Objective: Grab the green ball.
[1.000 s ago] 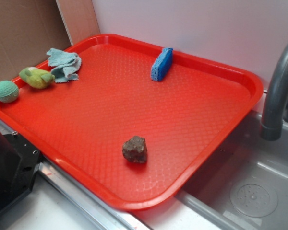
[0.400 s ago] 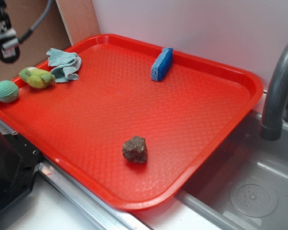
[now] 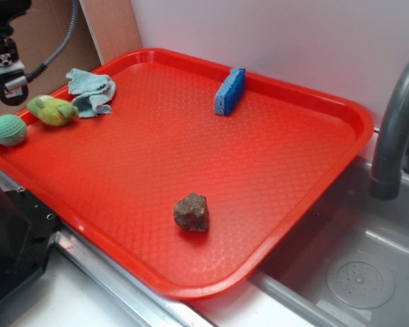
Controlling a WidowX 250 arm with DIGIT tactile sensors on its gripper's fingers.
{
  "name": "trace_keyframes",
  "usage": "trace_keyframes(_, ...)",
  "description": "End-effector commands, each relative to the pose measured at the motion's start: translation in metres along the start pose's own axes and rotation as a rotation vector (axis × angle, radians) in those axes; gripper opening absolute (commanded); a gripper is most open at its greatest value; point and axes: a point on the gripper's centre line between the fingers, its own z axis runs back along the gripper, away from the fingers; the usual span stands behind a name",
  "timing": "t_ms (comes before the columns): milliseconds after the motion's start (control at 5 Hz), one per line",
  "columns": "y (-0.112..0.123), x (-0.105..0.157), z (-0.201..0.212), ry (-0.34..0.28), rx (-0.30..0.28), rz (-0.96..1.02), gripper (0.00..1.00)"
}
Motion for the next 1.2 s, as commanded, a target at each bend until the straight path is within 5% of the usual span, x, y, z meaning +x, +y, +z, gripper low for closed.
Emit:
trace_keyframes(0, 0.006, 0.004, 0.005, -0.012, 0.006, 0.017, 1.00)
trace_keyframes(200, 0.028, -0.013, -0.027, -0.051, -0.014, -0.109, 1.00)
trace_keyframes(400, 0.041, -0.019, -0.040, -0.094, 0.051, -0.201, 1.00)
trace_keyframes(600, 0.061, -0.021, -0.058, -0.098, 0.058, -0.239, 1.00)
trace_keyframes(1000, 0.075, -0.002, -0.087, -0.008, 0.082, -0.316, 1.00)
